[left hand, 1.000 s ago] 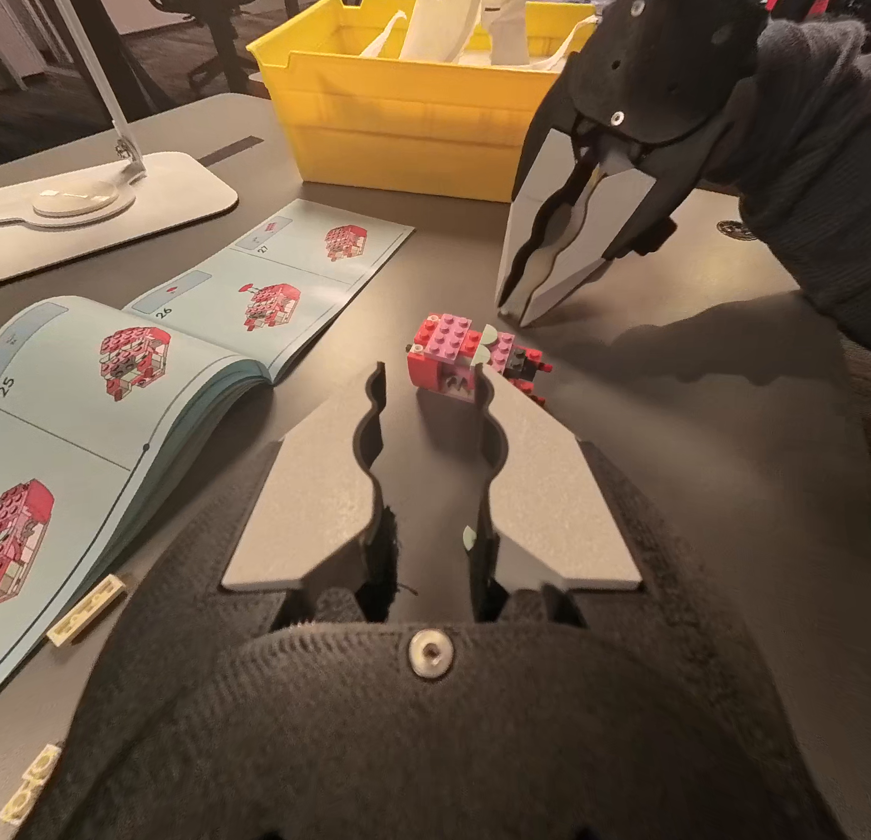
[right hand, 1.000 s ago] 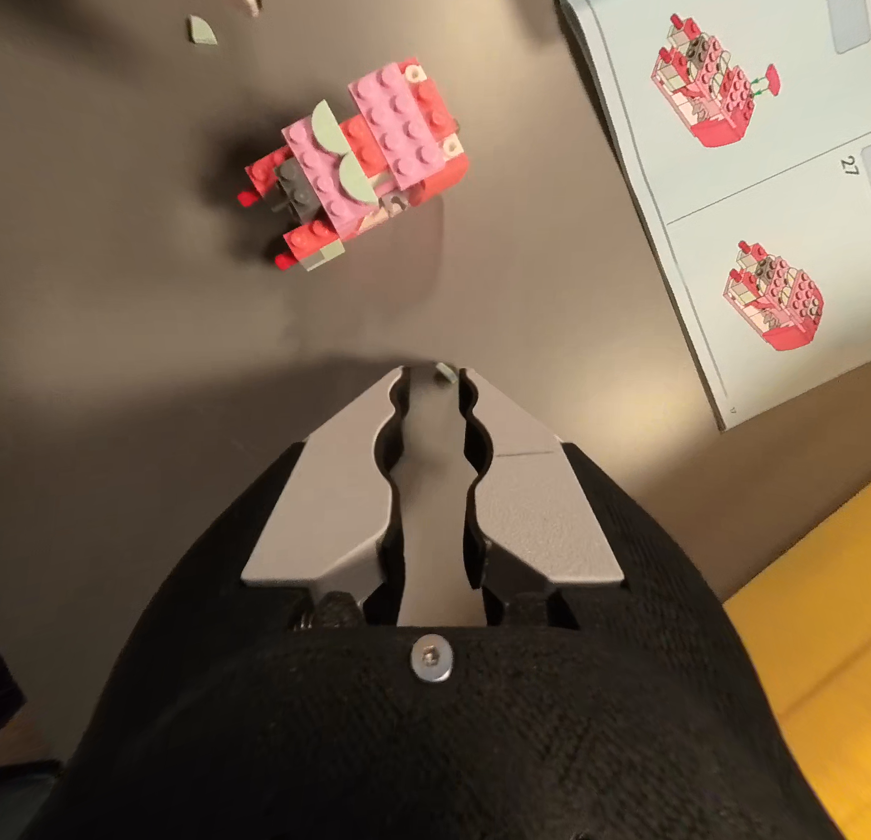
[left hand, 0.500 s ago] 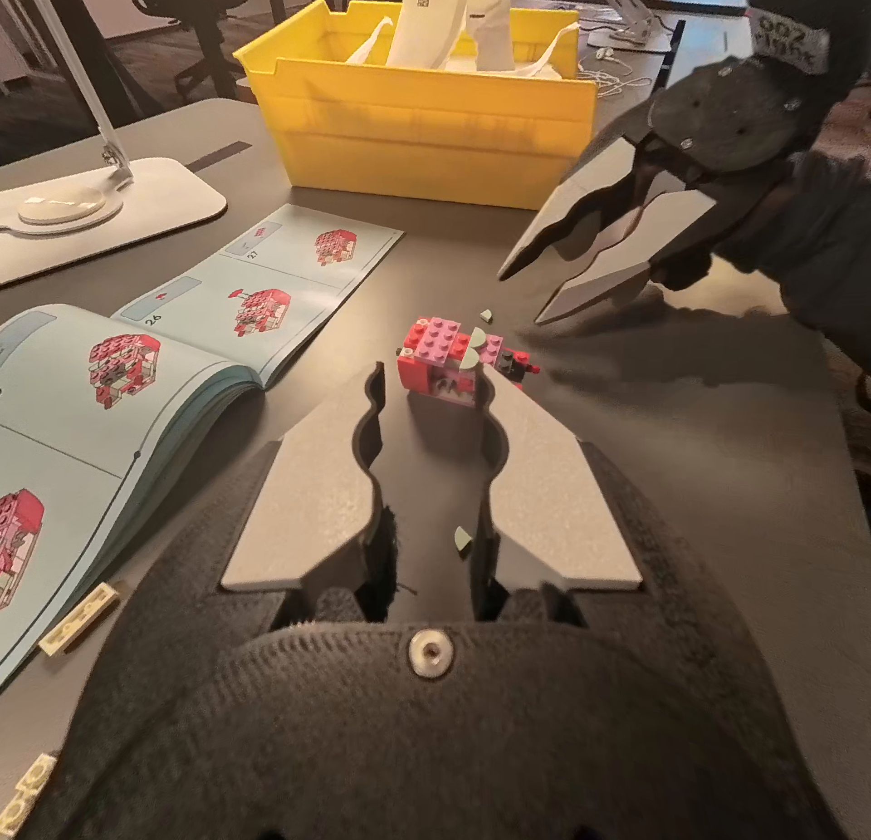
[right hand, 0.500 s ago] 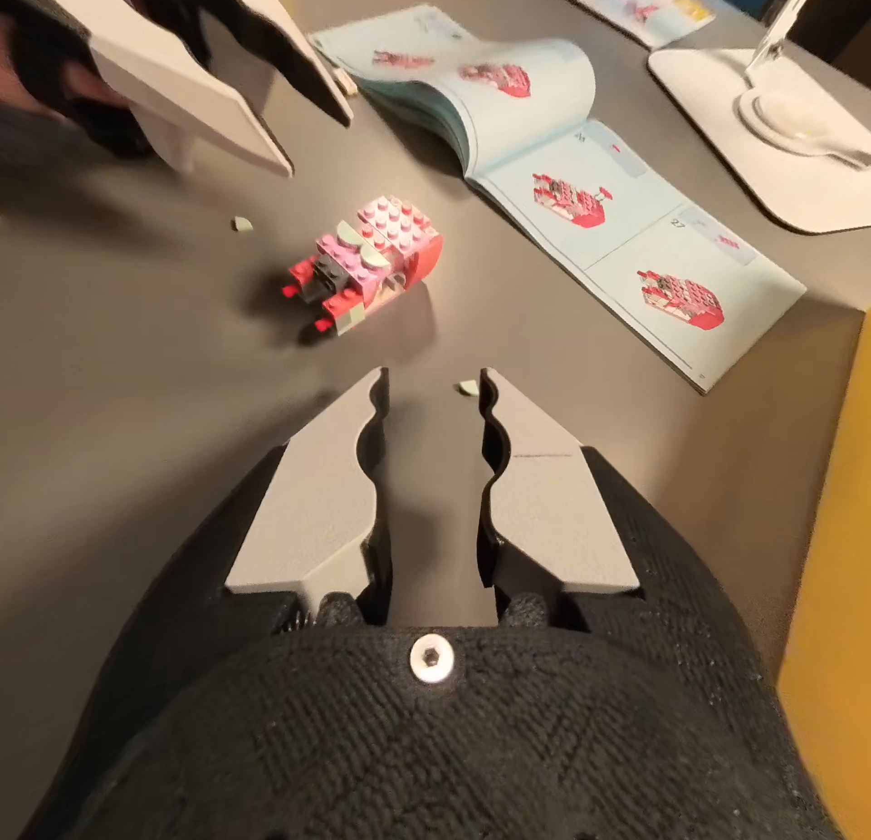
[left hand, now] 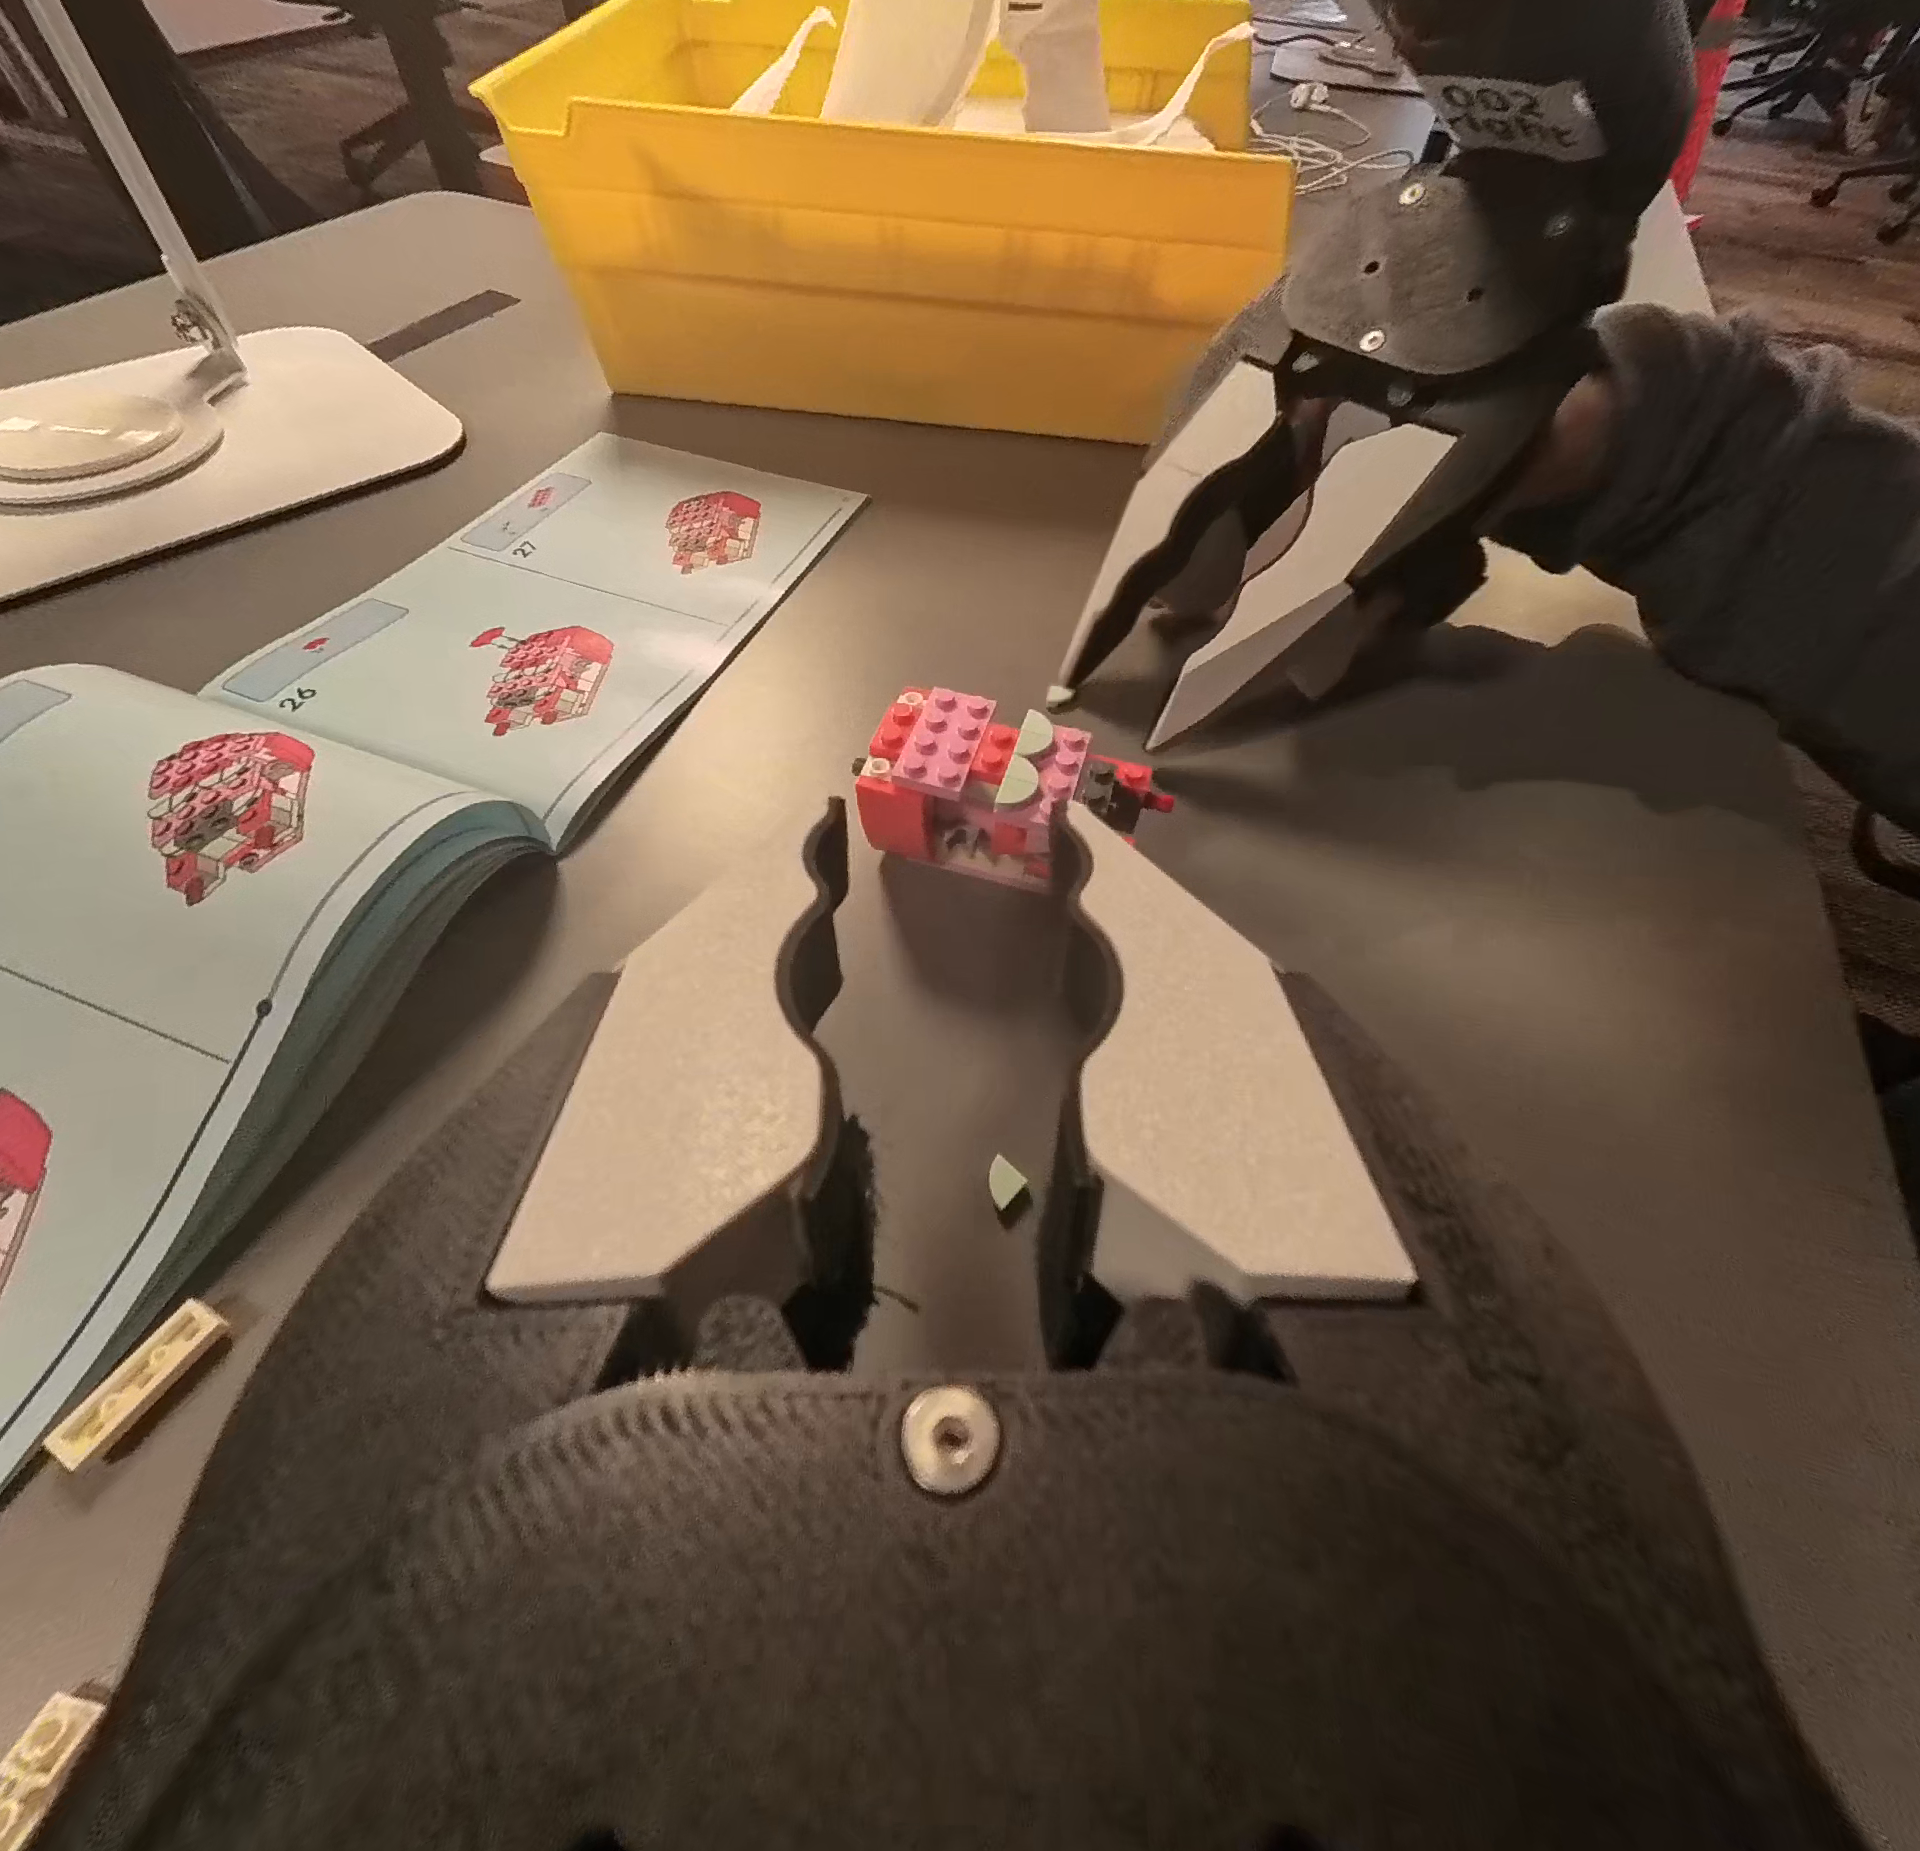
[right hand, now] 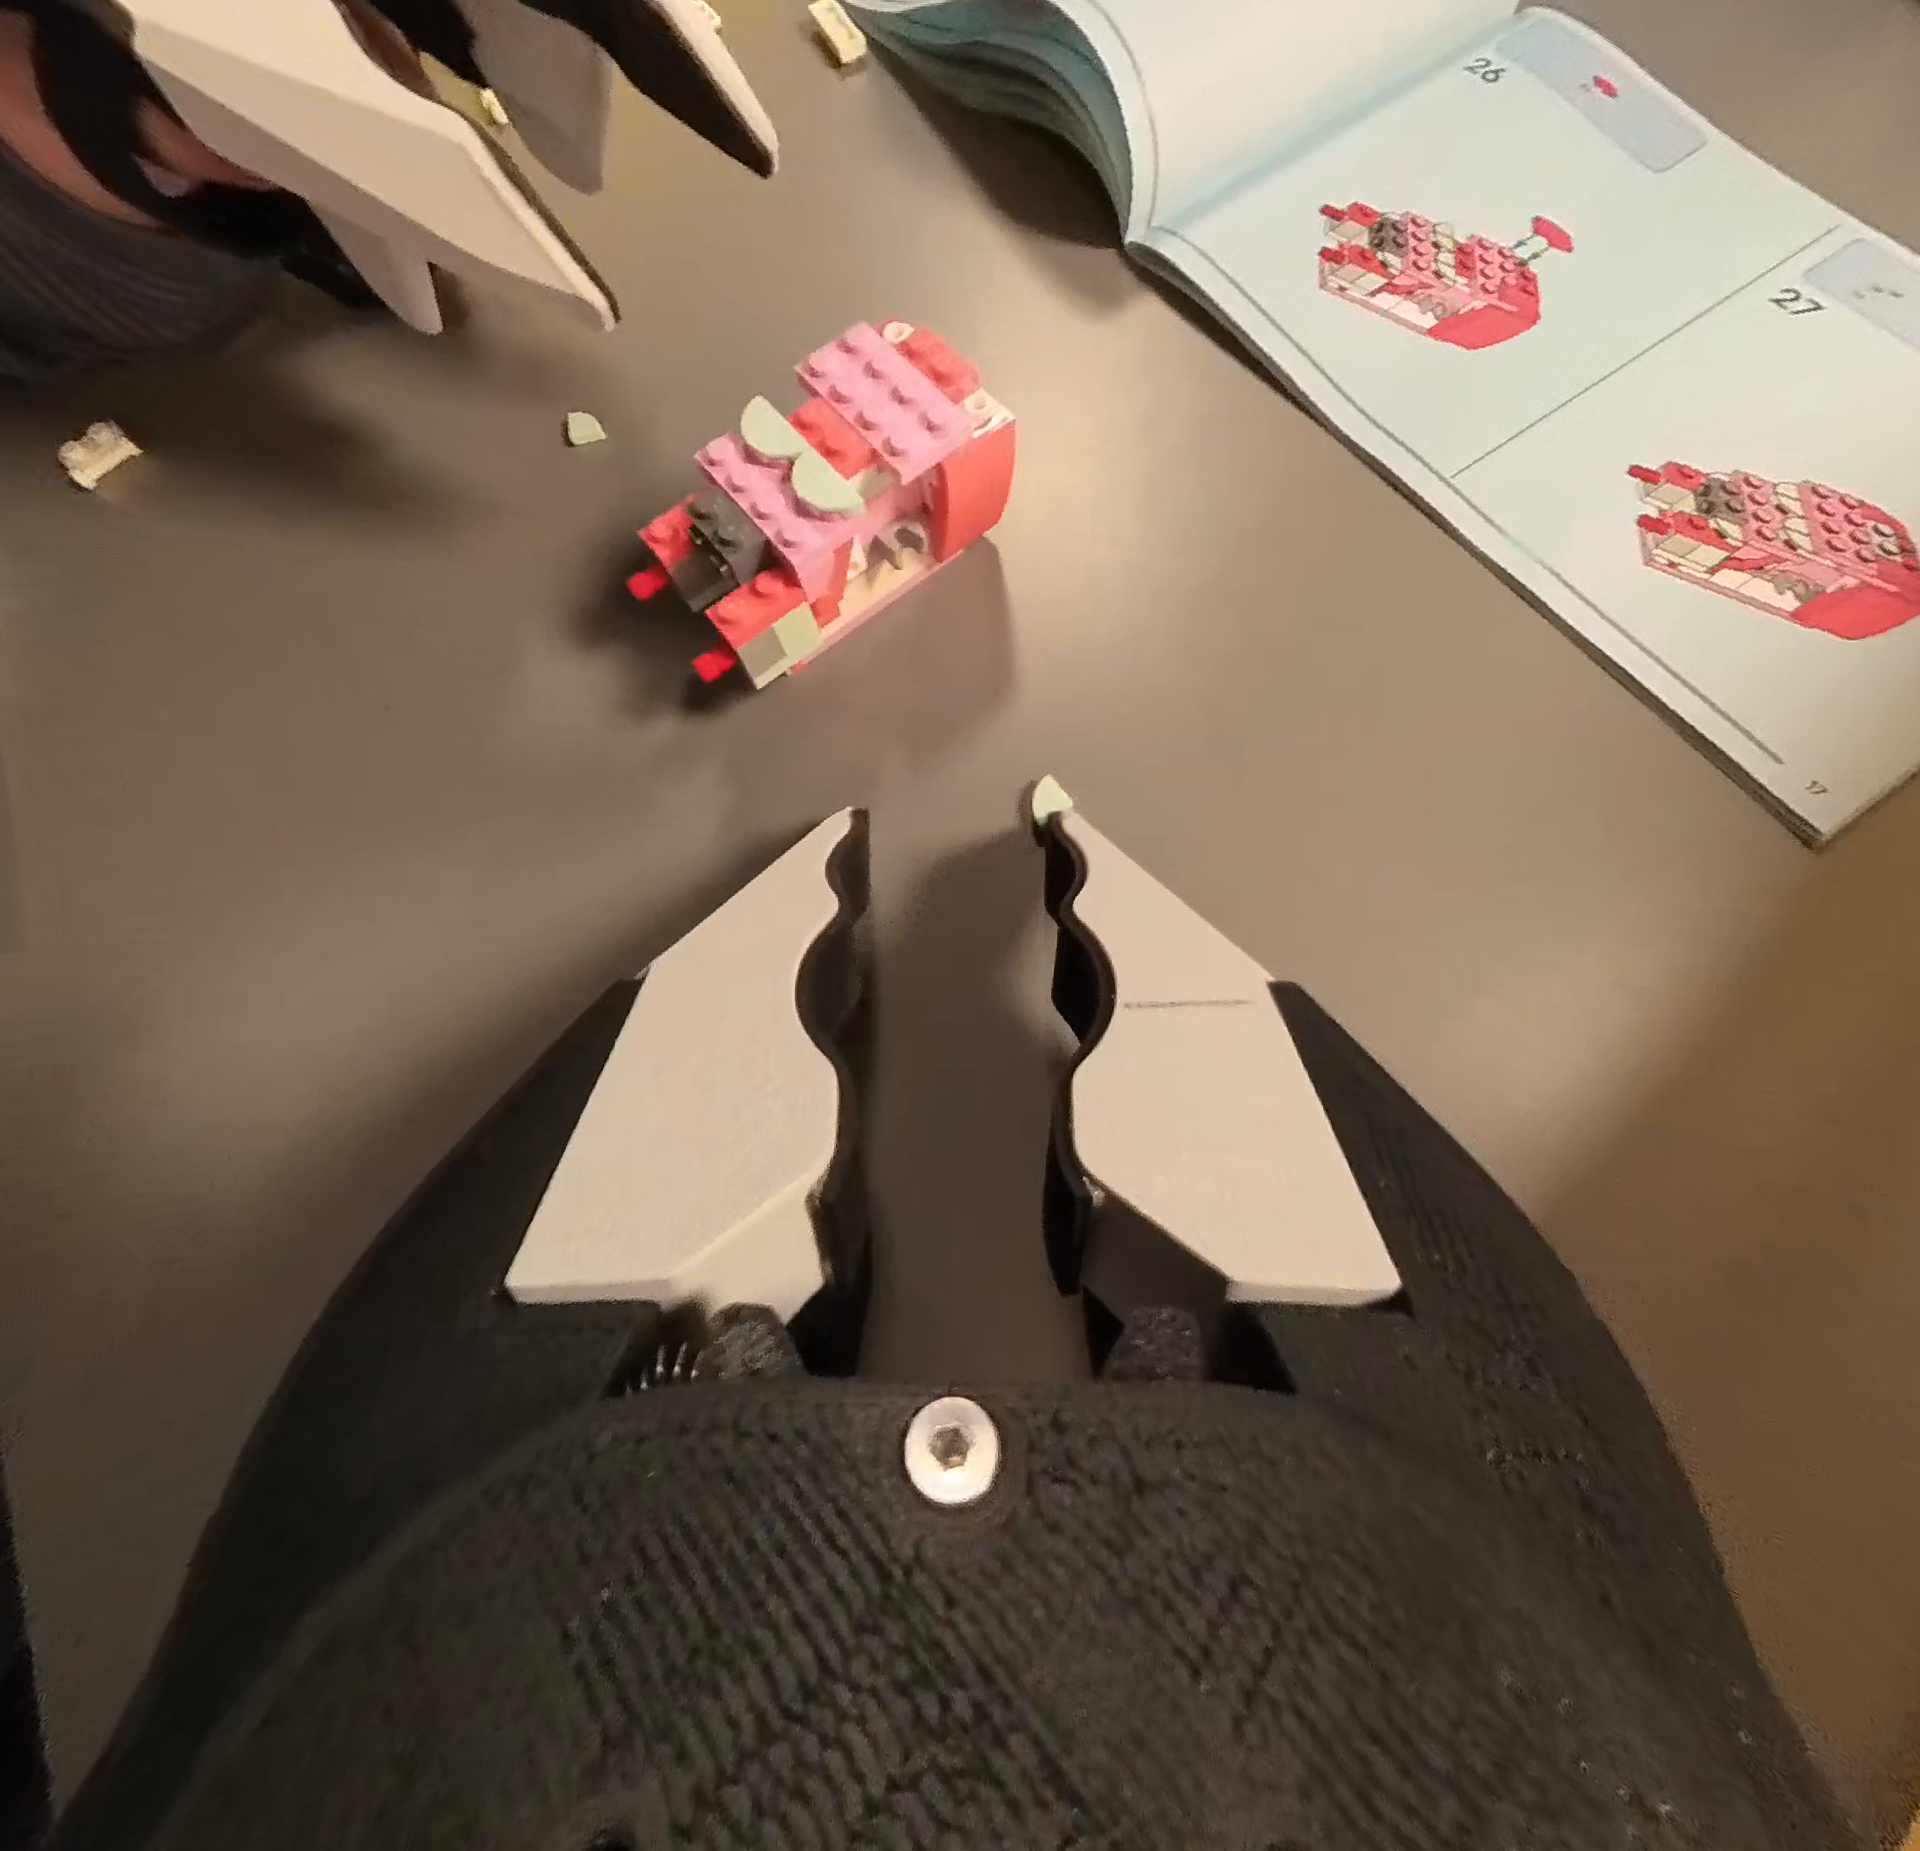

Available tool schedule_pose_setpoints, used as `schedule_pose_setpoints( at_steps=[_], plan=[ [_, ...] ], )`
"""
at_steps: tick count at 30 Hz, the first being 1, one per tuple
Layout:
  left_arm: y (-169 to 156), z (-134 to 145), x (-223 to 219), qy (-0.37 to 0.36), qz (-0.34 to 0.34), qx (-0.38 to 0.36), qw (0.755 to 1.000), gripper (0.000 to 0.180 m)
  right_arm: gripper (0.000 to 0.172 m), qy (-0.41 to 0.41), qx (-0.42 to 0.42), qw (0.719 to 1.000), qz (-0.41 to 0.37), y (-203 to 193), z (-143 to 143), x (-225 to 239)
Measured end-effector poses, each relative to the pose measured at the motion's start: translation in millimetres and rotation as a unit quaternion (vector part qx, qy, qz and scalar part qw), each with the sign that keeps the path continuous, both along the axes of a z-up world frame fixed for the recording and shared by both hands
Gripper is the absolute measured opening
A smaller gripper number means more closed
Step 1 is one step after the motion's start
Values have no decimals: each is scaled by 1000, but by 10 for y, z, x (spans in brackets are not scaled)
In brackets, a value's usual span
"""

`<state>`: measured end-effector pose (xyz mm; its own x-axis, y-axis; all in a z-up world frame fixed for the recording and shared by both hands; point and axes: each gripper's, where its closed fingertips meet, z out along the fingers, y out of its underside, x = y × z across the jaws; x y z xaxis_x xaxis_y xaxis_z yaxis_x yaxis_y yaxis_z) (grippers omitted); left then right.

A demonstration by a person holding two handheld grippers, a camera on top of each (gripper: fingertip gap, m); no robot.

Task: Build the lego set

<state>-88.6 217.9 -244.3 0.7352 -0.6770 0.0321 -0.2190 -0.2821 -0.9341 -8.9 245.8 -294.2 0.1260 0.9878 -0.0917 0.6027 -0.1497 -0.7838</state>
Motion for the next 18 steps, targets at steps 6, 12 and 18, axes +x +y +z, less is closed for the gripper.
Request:
schedule_pose_setpoints(
  at_steps=[6, 12, 18],
  plan=[
    [-3, -10, 6, 0, -2, -3, 1000, 37, 30, 1, -3, 1000, 10, -58, 2, 2],
    [5, -3, -9, 1, 3, -1, 1000, 37, 67, 140, -40, 989, -12, -143, 430, -204],
    [16, -4, -28, 0, 9, -1, 1000, 37, 65, 139, 13, 989, -37, -253, 424, -398]
  ],
)
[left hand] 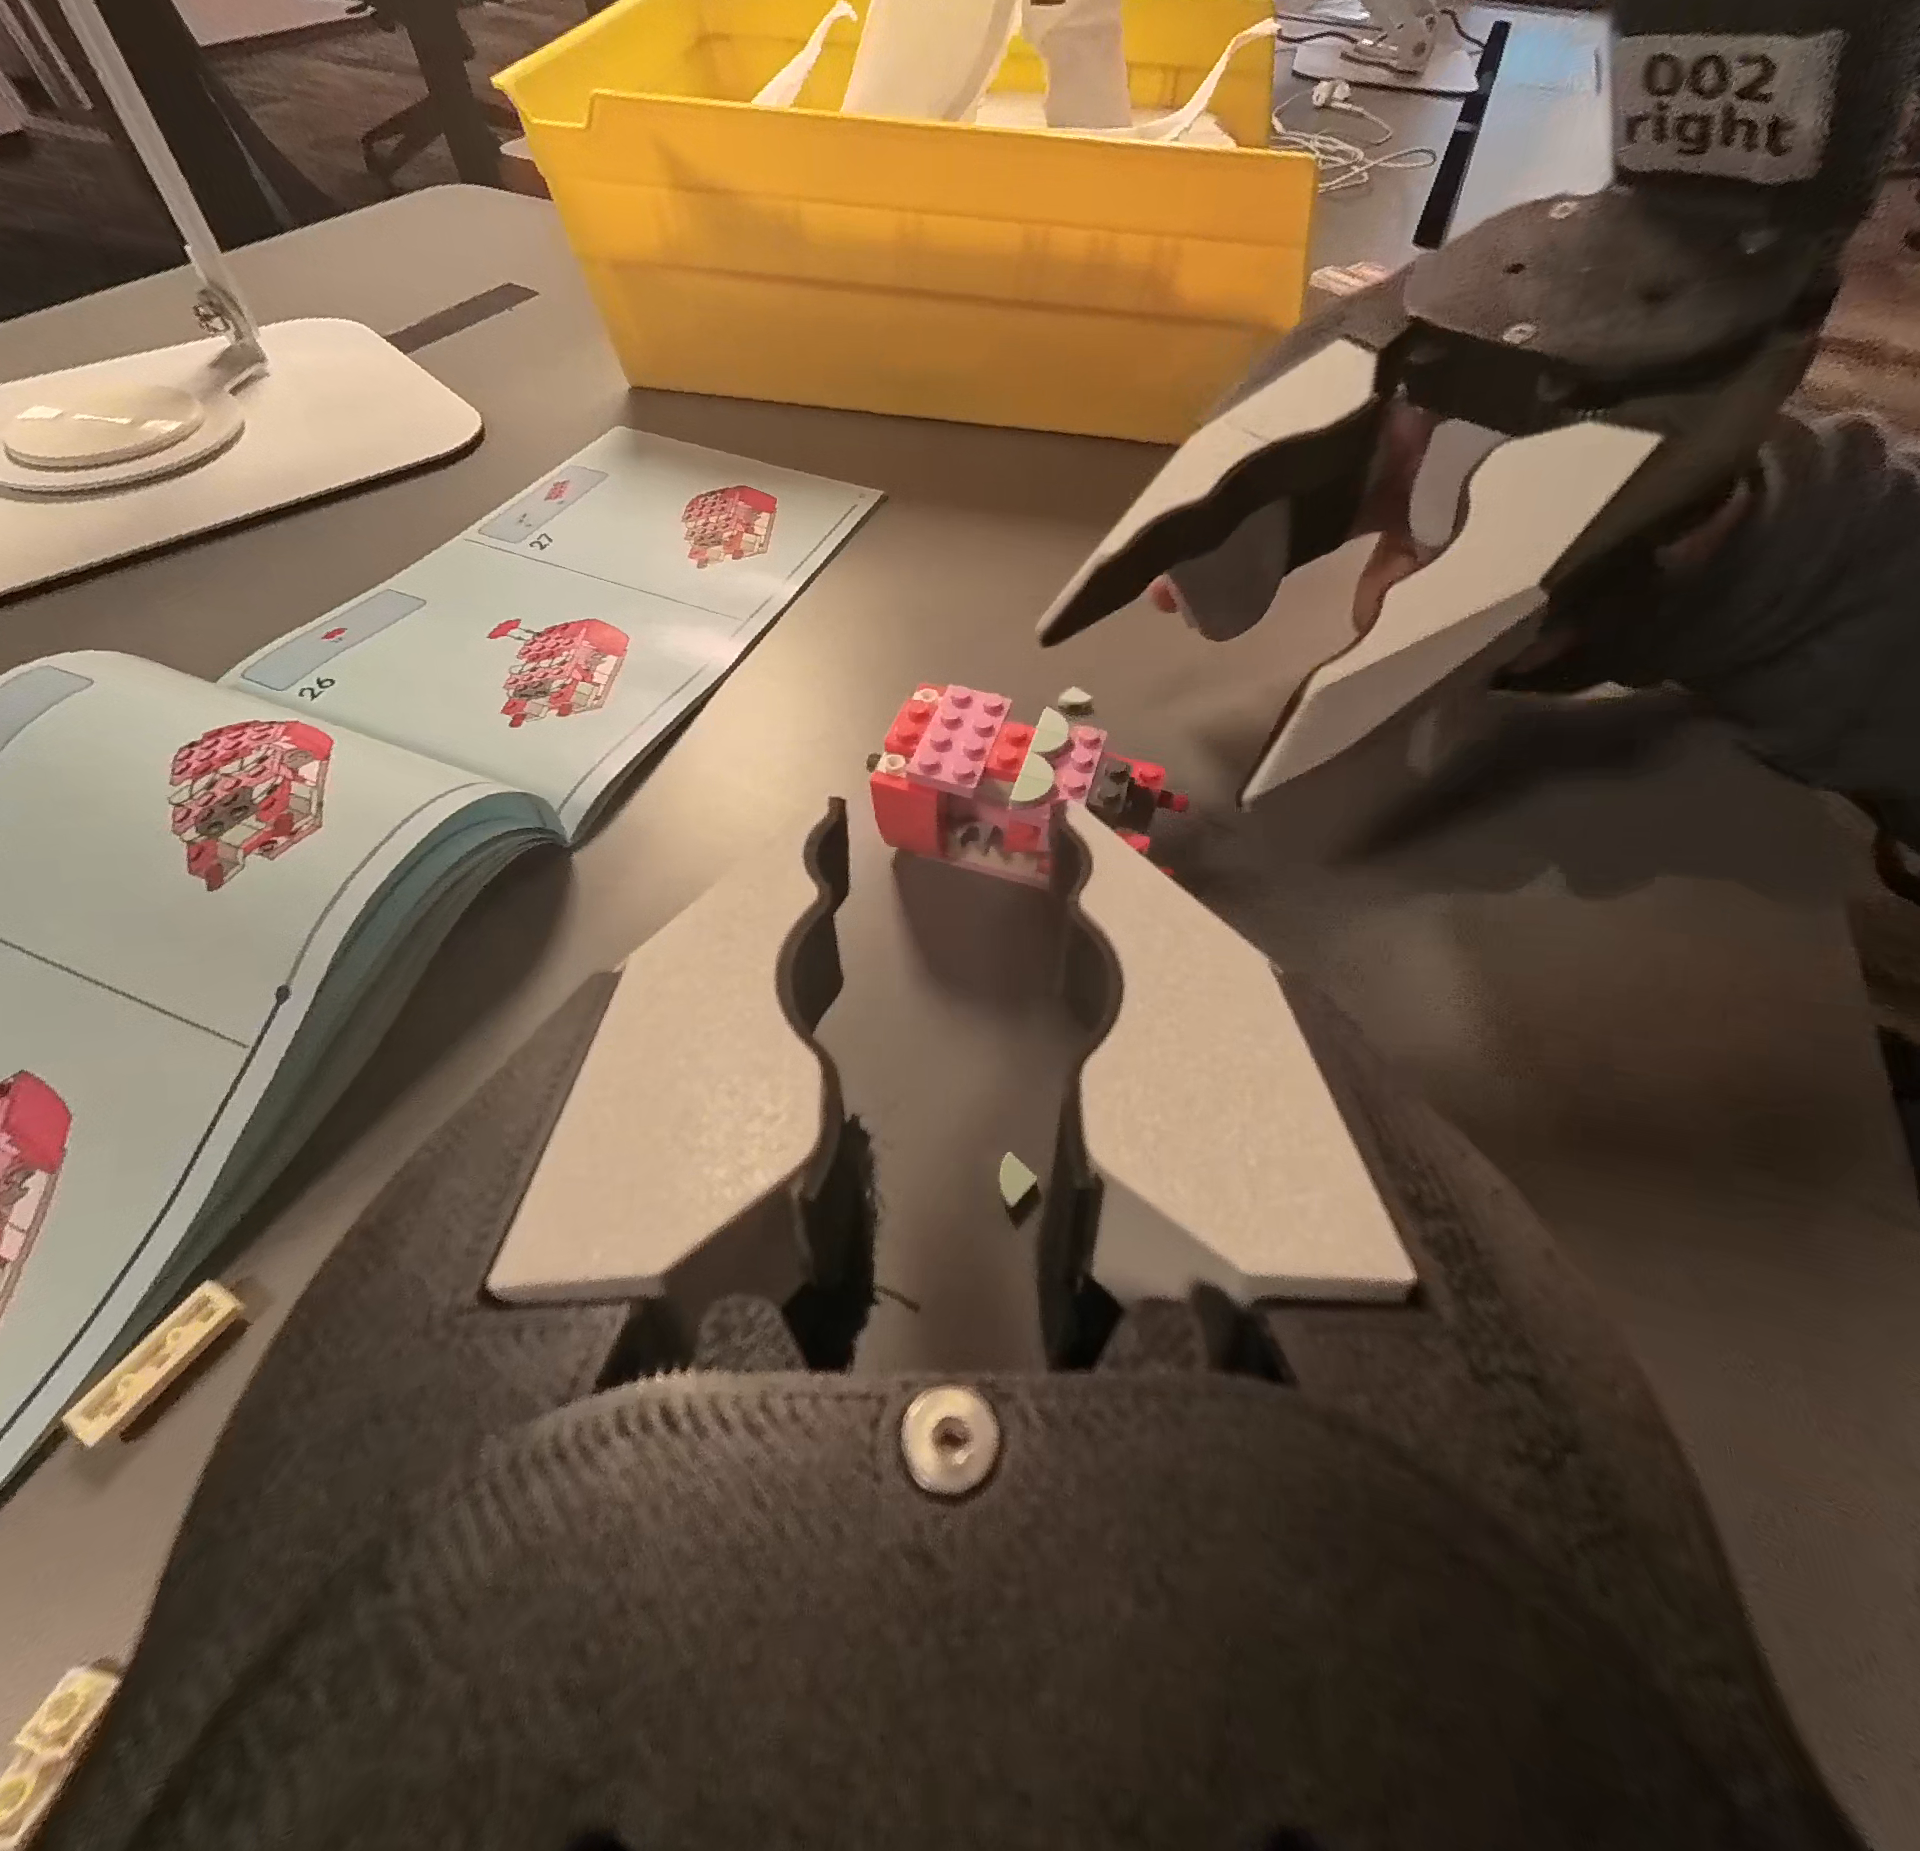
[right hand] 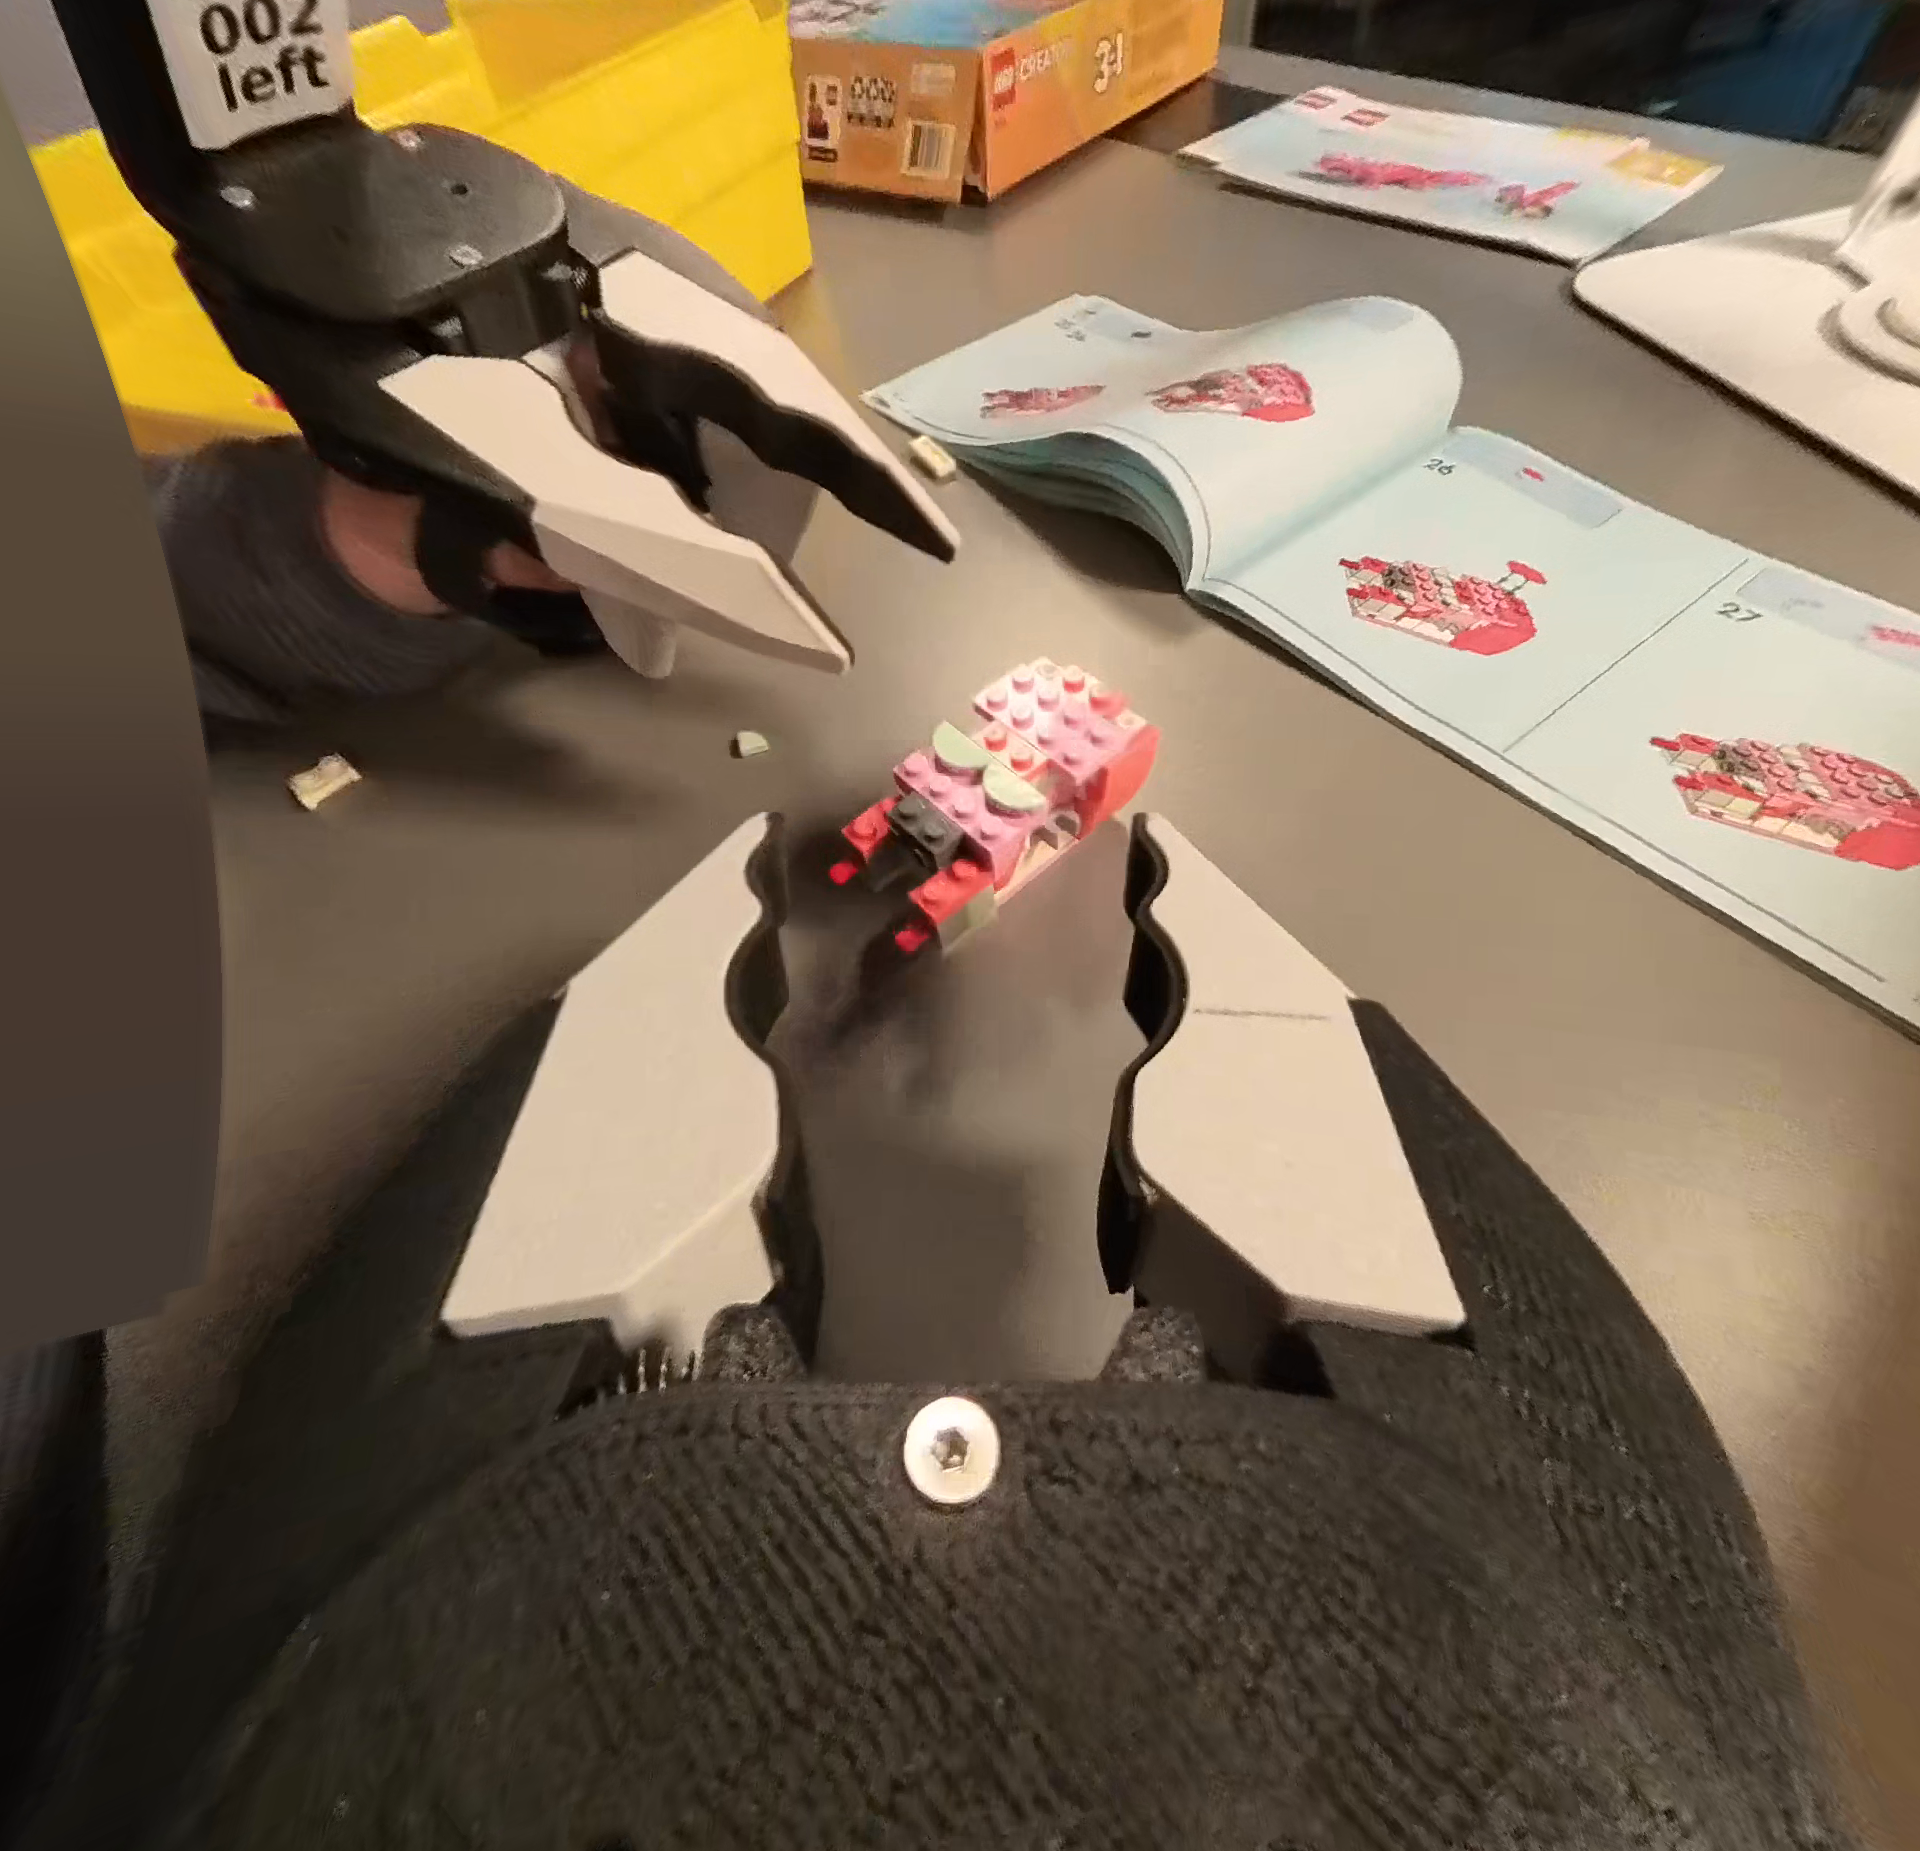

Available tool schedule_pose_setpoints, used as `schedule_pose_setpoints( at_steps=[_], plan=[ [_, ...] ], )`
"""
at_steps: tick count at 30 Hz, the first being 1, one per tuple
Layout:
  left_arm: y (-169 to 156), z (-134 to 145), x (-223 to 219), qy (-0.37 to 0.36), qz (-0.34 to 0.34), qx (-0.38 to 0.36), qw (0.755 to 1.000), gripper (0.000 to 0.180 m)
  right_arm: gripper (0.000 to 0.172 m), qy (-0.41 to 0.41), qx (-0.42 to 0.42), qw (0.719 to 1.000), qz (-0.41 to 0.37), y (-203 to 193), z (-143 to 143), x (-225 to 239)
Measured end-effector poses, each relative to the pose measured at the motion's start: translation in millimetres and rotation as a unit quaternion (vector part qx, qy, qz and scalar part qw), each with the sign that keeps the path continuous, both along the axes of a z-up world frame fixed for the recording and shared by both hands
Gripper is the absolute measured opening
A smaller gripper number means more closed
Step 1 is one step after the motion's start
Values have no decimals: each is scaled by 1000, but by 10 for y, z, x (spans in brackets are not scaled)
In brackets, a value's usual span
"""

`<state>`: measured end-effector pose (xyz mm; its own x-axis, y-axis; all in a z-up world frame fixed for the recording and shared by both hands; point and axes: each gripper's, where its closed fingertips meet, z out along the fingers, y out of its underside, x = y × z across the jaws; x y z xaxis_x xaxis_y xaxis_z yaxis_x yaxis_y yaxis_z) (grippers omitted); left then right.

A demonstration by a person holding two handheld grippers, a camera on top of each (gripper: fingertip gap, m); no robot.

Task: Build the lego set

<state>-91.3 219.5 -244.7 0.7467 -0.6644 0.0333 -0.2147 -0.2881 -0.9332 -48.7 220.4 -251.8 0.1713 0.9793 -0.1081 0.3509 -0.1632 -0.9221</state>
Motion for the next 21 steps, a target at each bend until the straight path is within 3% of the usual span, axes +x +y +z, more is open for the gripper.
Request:
schedule_pose_setpoints(
  at_steps=[2, 6, 10, 13, 17, 21],
  plan=[
    [9, 13, -17, 0, 5, 3, 1000, 37, 63, -8, 1, 1000, -11, -41, -17, -35],
    [41, 31, -74, -2, 23, 7, 1000, 38, 71, -34, -21, 994, -104, 23, -116, -88],
    [41, 36, -70, -9, 23, 6, 1000, 39, 66, -60, 45, 984, -160, 109, -113, -150],
    [41, 57, -68, -8, 24, 14, 1000, 45, 56, -104, 80, 978, -161, 113, -200, -186],
    [42, 68, -64, -4, 20, 22, 1000, 58, 37, -131, 69, 974, -170, 168, -285, -133],
    [5, 35, 20, -7, -5, 12, 1000, 70, 37, -123, 44, 983, -128, 177, -302, -108]
  ],
)
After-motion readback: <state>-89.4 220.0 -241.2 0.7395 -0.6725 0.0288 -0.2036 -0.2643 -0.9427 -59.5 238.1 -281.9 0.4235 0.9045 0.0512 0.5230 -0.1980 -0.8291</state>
